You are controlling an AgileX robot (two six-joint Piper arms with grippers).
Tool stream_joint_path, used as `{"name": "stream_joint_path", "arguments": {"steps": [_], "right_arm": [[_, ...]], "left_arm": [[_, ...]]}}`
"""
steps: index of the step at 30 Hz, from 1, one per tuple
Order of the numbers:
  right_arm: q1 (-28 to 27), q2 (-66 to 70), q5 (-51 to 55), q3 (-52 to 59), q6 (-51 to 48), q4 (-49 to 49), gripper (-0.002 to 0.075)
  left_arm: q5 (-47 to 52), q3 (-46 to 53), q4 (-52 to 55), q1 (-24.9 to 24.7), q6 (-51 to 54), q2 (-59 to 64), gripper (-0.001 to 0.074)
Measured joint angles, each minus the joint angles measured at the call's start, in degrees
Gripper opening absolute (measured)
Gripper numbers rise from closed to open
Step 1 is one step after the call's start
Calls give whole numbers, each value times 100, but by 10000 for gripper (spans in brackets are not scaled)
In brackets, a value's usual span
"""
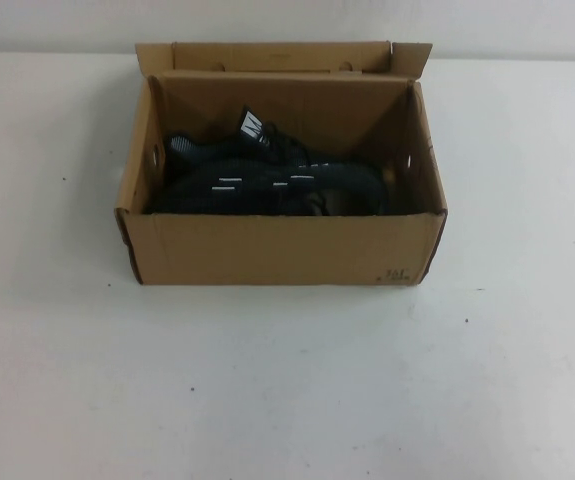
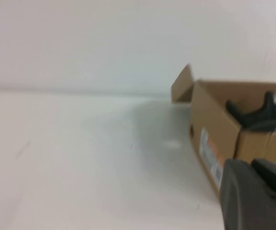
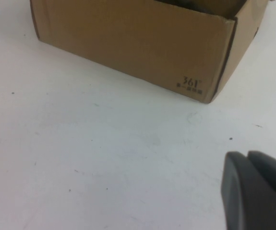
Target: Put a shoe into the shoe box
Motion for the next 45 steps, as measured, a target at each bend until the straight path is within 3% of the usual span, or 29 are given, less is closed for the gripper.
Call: {"name": "stream_joint_path", "arguments": {"steps": [5, 12, 45], "right_arm": [[0, 0, 0, 0, 0, 0, -17], [0, 0, 8, 0, 0, 0, -17], [-51, -12, 21, 0, 0, 0, -17]], "left_arm": [[-41, 645, 459, 0, -604, -34, -1], [972, 719, 539, 0, -700, -34, -1], [994, 719, 539, 0, -701, -34, -1]]}}
